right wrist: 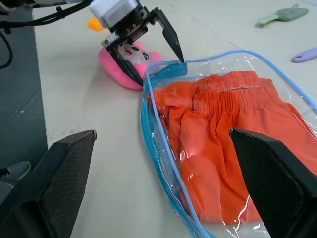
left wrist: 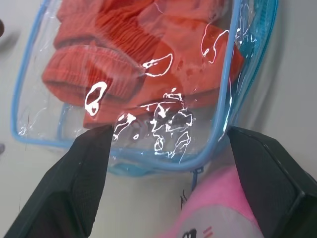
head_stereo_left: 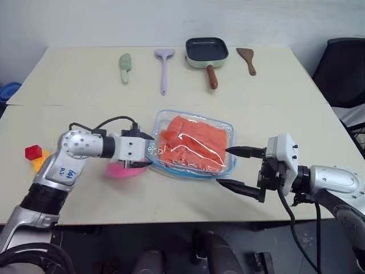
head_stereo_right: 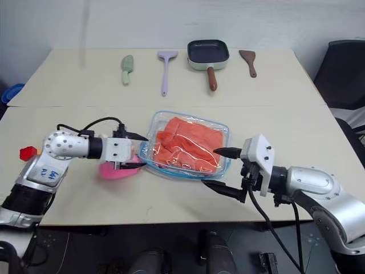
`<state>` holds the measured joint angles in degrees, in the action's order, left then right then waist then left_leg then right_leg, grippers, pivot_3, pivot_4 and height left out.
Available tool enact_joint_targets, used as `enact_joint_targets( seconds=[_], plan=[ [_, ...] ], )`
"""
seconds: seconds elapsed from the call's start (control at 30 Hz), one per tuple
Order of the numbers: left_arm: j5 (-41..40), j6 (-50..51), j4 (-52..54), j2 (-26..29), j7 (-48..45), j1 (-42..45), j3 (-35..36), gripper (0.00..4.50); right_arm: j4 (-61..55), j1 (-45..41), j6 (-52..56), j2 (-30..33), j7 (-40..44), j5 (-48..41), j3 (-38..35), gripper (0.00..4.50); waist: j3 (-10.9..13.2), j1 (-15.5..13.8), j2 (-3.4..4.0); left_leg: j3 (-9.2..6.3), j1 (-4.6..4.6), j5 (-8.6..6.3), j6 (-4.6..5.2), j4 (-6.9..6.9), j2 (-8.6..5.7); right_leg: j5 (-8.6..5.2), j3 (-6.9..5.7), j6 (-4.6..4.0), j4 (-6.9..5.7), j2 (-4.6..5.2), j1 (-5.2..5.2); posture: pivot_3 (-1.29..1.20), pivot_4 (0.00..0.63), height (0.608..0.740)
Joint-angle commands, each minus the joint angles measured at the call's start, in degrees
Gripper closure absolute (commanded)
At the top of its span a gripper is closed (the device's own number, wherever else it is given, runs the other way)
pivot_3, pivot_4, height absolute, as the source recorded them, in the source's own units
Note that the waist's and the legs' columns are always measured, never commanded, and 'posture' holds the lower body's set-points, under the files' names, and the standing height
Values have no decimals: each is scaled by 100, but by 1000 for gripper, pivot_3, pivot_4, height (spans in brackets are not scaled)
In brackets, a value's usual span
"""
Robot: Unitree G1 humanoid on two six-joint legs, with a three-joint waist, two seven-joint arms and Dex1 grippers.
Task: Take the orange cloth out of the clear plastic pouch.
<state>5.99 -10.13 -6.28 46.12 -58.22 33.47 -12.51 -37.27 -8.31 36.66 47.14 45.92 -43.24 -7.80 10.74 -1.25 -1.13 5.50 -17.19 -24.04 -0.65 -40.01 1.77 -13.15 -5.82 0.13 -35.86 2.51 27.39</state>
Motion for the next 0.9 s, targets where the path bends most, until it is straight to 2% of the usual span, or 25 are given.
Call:
enact_joint_targets(
  seconds=[0.03,0.2,0.3,0.4,0.47,0.53,0.6,0.7,0.83,0.9],
  plan=[
    [-83,-99,-178,-111,30,76,76,1227,-220,0,-26,-12,-73,-38,-90,0,0,-5,0,0,1,0,0,-1,2,0,0,0,0,1,-1,0,150,740],
    [-153,-86,-206,-193,-136,108,65,2773,-206,-5,-23,-46,-159,-63,-111,0,0,-12,0,-3,2,1,3,-3,3,0,-1,0,1,6,-3,0,150,740],
    [-435,281,-83,-304,-286,123,155,3727,-219,44,-42,-37,-155,-45,-101,0,0,-12,0,-3,2,1,3,-3,3,0,-2,0,0,6,-3,0,150,740],
    [-1106,1527,331,-427,-595,86,290,4428,-256,77,-24,-20,-144,-85,-102,0,0,-12,0,-4,0,2,4,-5,2,0,-2,0,-3,5,-3,0,150,740],
    [-1761,2861,753,-579,-597,96,465,4428,-297,90,0,-18,-143,-128,-85,0,0,-10,-1,-5,-1,2,4,-5,2,1,-2,2,-5,4,-3,0,150,740],
    [-2283,4200,1086,-955,-146,173,687,4428,-359,134,-17,-56,-189,-48,38,0,0,-15,0,-9,-3,2,4,-7,2,1,-2,3,-4,4,-5,0,150,740],
    [-2489,4861,1344,-1160,132,184,779,4428,-394,148,-55,-81,-241,86,175,0,-1,-17,-1,-14,-2,2,5,-9,1,3,-1,5,-4,5,-9,0,150,740],
    [-2595,5368,1812,-1485,535,17,644,4500,-369,201,-161,-350,-514,294,367,598,-1,-10,-2,-15,-1,3,4,-9,1,3,1,6,-4,4,-9,0,150,740],
    [-2404,5283,2047,-1482,662,-187,395,4500,-410,239,-291,-361,-584,834,693,2039,-2,11,-2,-9,1,5,0,-6,2,3,7,5,-4,2,-8,0,150,740],
    [-2060,4762,2034,-1264,551,-274,149,4500,-411,272,-279,-376,-642,938,725,2709,-1,6,-2,-8,3,6,-3,-7,1,2,9,4,0,2,-7,0,150,740]
  ],
)
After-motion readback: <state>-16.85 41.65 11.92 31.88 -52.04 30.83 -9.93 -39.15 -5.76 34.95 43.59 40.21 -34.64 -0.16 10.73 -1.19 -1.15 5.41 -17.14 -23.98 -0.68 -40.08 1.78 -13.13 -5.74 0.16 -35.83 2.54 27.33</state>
